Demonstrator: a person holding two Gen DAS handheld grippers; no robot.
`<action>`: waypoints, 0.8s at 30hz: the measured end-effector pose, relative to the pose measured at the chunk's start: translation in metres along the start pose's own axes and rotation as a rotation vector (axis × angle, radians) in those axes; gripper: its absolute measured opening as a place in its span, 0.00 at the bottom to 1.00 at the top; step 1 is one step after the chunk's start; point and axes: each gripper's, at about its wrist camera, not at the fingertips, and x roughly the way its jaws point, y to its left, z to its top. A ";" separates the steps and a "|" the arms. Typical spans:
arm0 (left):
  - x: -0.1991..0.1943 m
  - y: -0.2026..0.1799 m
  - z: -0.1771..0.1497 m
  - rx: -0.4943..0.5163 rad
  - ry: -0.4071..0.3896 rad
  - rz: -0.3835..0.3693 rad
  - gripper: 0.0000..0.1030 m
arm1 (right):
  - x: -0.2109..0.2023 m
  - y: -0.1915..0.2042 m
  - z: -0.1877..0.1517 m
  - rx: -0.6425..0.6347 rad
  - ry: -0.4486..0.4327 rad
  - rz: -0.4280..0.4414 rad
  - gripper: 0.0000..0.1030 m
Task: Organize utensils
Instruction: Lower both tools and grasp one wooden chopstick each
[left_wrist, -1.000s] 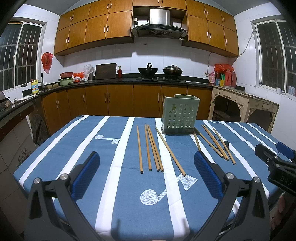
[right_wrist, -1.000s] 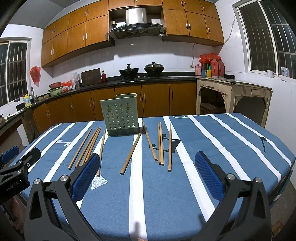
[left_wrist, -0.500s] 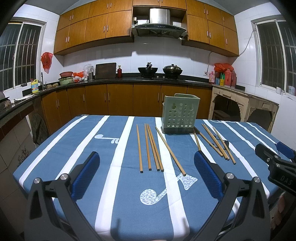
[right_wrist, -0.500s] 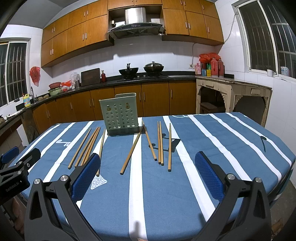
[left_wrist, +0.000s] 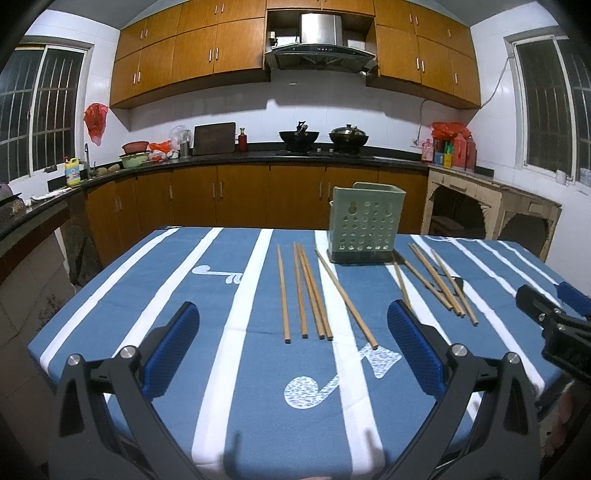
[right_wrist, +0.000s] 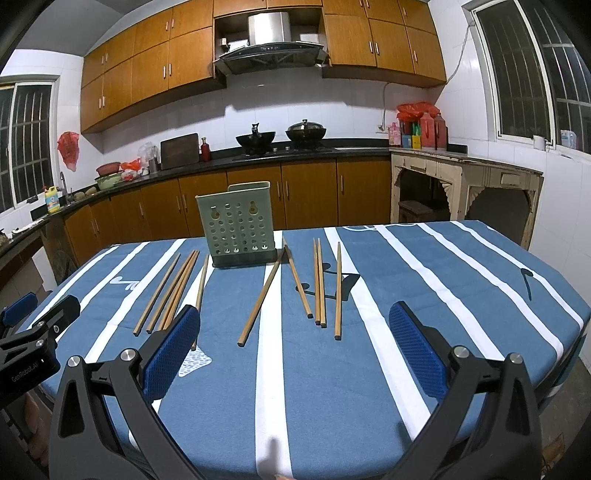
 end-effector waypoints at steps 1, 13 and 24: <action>0.005 -0.001 -0.001 0.001 0.006 0.006 0.96 | 0.002 -0.003 0.000 0.004 0.005 -0.002 0.98; 0.080 0.040 -0.002 -0.104 0.215 0.000 0.96 | 0.068 -0.051 0.010 0.155 0.172 -0.084 0.92; 0.145 0.046 0.009 -0.092 0.355 -0.047 0.64 | 0.156 -0.065 0.000 0.199 0.458 -0.058 0.36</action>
